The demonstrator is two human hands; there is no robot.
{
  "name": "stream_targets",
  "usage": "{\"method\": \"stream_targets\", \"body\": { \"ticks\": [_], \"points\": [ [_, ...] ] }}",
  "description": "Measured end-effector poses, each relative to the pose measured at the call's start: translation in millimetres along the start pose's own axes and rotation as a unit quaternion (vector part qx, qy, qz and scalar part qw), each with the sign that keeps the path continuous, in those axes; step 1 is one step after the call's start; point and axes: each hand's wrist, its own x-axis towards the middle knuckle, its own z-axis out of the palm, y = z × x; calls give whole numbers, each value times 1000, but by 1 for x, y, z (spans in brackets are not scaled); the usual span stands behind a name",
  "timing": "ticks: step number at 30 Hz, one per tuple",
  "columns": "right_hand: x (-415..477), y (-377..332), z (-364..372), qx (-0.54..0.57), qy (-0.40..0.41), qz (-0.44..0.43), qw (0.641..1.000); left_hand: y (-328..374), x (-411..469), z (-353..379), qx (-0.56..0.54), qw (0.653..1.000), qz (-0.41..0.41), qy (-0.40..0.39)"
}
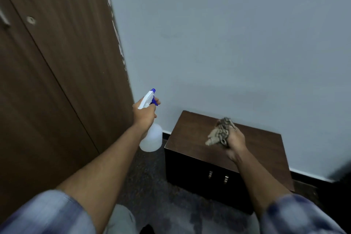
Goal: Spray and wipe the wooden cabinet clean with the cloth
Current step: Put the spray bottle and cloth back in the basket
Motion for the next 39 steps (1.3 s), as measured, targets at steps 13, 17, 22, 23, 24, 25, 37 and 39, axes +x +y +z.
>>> {"method": "stream_targets", "body": {
  "ticks": [13,17,22,23,24,25,37,39],
  "points": [
    [-50,-82,120,121,-92,-66,986,80,-10,-61,-22,994,72,78],
    [-58,-87,154,122,-137,-74,980,96,-12,-78,-26,989,86,119],
    [-76,-87,215,95,-210,-85,969,108,-17,-118,-1,980,111,168],
    [-82,-88,228,92,-225,-86,966,111,-19,-129,0,977,114,181],
    [-88,-88,240,91,-241,-84,963,114,-22,-139,1,974,119,195],
    [-94,-87,252,91,-258,-82,958,117,-26,-149,0,970,123,210],
    [-223,-39,376,40,-457,-41,888,138,-110,-291,15,918,137,372],
    [-246,-27,385,29,-474,-35,879,134,-128,-312,16,913,136,385]
  ]
}}
